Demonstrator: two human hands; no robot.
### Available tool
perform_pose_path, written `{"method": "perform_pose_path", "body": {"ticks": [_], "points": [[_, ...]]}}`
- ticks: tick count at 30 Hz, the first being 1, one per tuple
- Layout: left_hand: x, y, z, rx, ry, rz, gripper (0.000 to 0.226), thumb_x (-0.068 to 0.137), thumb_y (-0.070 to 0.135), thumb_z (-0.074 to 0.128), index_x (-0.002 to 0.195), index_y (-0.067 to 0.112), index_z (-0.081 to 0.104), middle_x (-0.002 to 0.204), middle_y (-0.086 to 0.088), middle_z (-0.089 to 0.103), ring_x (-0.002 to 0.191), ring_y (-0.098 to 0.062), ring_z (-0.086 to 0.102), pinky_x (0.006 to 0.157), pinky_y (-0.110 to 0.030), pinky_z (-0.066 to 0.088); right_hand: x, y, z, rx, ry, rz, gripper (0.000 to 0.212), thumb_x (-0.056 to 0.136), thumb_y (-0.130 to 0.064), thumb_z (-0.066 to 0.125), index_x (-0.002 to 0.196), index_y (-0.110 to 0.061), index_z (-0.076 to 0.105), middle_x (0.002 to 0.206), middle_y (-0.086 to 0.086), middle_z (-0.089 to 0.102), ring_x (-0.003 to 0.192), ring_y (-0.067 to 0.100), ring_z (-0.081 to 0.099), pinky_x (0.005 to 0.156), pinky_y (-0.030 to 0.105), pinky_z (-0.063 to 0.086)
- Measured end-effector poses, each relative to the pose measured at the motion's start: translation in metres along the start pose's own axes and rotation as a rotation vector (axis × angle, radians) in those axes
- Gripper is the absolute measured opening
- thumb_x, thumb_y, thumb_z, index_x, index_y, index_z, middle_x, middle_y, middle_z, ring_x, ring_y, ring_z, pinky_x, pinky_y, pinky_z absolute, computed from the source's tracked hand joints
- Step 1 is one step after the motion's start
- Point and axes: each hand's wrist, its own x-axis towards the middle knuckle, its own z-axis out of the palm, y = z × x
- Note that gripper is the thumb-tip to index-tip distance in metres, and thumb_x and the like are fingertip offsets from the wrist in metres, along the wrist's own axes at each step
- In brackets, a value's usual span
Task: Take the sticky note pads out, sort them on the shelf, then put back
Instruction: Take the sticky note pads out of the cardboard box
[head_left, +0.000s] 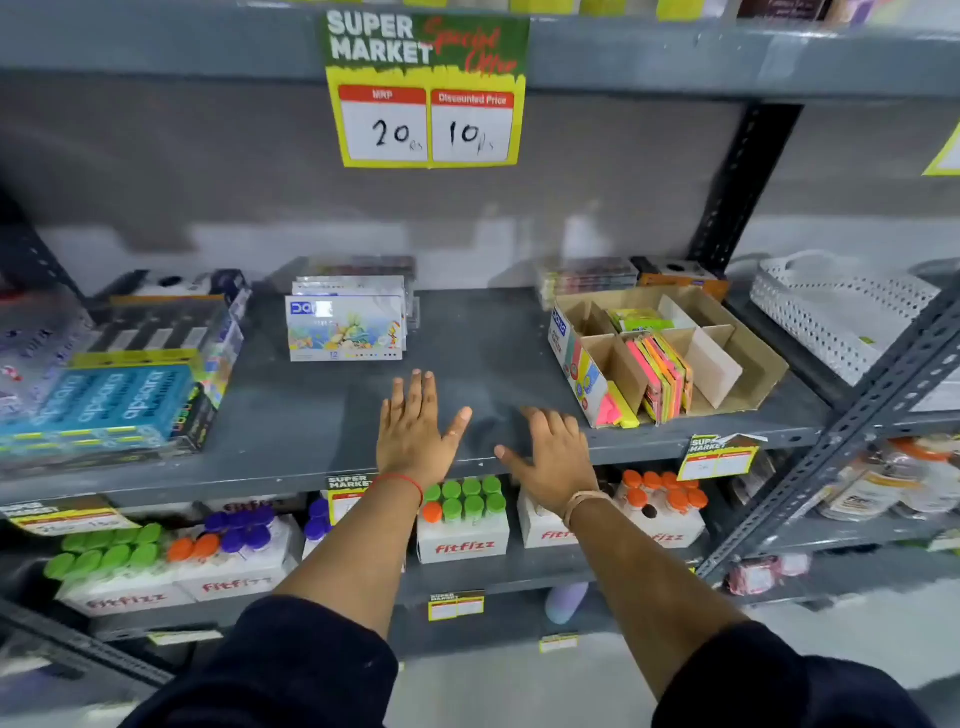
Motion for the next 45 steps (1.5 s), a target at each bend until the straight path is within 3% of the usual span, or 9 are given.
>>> {"method": "perform_pose_path", "body": {"ticks": [14, 16, 18, 21, 23, 27, 32, 36, 45], "points": [[0.006, -0.006, 0.018, 0.209, -0.030, -0.065, 0.071, 0.094, 0.056, 0.020, 0.150, 0.014, 0.004, 0.161, -0.005, 0.003, 0.149, -0.024, -0.004, 0.122, -0.039, -0.001, 0.013, 0.015, 0.000, -0.121, 0.044, -0.119, 0.056, 0.087, -0.053, 0.046, 0.128, -0.015, 0.046, 0.132, 0.006, 0.047, 0.120, 0.028, 0.041, 0.103, 0.039, 0.035], [0.007, -0.006, 0.019, 0.212, -0.022, -0.068, 0.071, 0.094, 0.056, 0.020, 0.150, 0.014, 0.005, 0.161, -0.005, 0.004, 0.149, -0.025, -0.002, 0.122, -0.040, 0.001, 0.017, 0.015, -0.008, -0.053, 0.168, -0.188, 0.063, 0.085, -0.054, 0.043, 0.130, -0.010, 0.046, 0.138, 0.011, 0.045, 0.125, 0.031, 0.043, 0.110, 0.042, 0.035], [0.007, -0.005, 0.018, 0.219, -0.017, -0.063, 0.071, 0.093, 0.056, 0.021, 0.149, 0.014, 0.008, 0.161, -0.005, 0.006, 0.149, -0.025, 0.000, 0.122, -0.040, 0.003, 0.024, 0.020, -0.021, -0.030, 0.353, -0.196, 0.073, 0.085, -0.056, 0.039, 0.137, -0.005, 0.040, 0.148, 0.016, 0.037, 0.136, 0.032, 0.036, 0.115, 0.040, 0.022], [0.006, -0.006, 0.018, 0.229, -0.006, -0.057, 0.071, 0.093, 0.056, 0.022, 0.149, 0.014, 0.010, 0.160, -0.006, 0.008, 0.148, -0.026, 0.001, 0.122, -0.041, 0.004, 0.034, 0.038, -0.050, 0.062, 0.674, -0.065, 0.080, 0.085, -0.058, 0.037, 0.141, -0.001, 0.030, 0.151, 0.021, 0.030, 0.140, 0.032, 0.028, 0.114, 0.041, 0.023], [0.007, -0.006, 0.019, 0.235, -0.004, -0.060, 0.070, 0.094, 0.055, 0.022, 0.149, 0.014, 0.010, 0.160, -0.006, 0.007, 0.148, -0.026, 0.002, 0.121, -0.041, 0.004, 0.039, 0.057, -0.066, 0.162, 0.749, 0.045, 0.087, 0.083, -0.061, 0.037, 0.144, -0.001, 0.025, 0.154, 0.020, 0.024, 0.143, 0.030, 0.023, 0.115, 0.041, 0.022], [0.008, -0.005, 0.020, 0.237, -0.003, -0.065, 0.070, 0.094, 0.055, 0.022, 0.149, 0.014, 0.010, 0.160, -0.007, 0.008, 0.148, -0.027, 0.002, 0.121, -0.042, 0.004, 0.036, 0.100, -0.066, 0.324, 0.616, 0.215, 0.109, 0.068, -0.071, 0.050, 0.147, -0.004, 0.016, 0.156, 0.015, 0.019, 0.145, 0.027, 0.018, 0.118, 0.043, 0.015], [0.008, -0.007, 0.022, 0.233, 0.011, -0.062, 0.069, 0.094, 0.053, 0.026, 0.149, 0.013, 0.013, 0.160, -0.008, 0.011, 0.148, -0.029, 0.005, 0.121, -0.043, 0.006, 0.026, 0.120, -0.059, 0.573, 0.442, 0.253, 0.067, 0.076, -0.035, 0.073, 0.131, -0.012, 0.043, 0.123, 0.010, 0.061, 0.115, 0.027, 0.056, 0.100, 0.039, 0.046], [0.009, -0.007, 0.020, 0.229, -0.007, -0.060, 0.070, 0.094, 0.053, 0.025, 0.149, 0.013, 0.012, 0.160, -0.008, 0.009, 0.148, -0.029, 0.003, 0.121, -0.043, 0.005, 0.027, 0.125, -0.067, 0.593, 0.444, 0.281, 0.054, 0.073, -0.032, 0.076, 0.118, -0.011, 0.056, 0.110, 0.011, 0.067, 0.100, 0.023, 0.059, 0.088, 0.031, 0.047], [0.008, -0.007, 0.016, 0.230, -0.043, -0.057, 0.070, 0.094, 0.054, 0.023, 0.149, 0.013, 0.008, 0.160, -0.007, 0.005, 0.148, -0.028, -0.001, 0.121, -0.042, 0.003, 0.028, 0.135, -0.080, 0.696, 0.462, 0.302, 0.045, 0.077, -0.015, 0.074, 0.118, -0.005, 0.059, 0.101, 0.006, 0.067, 0.093, 0.017, 0.060, 0.093, 0.037, 0.050]]}}
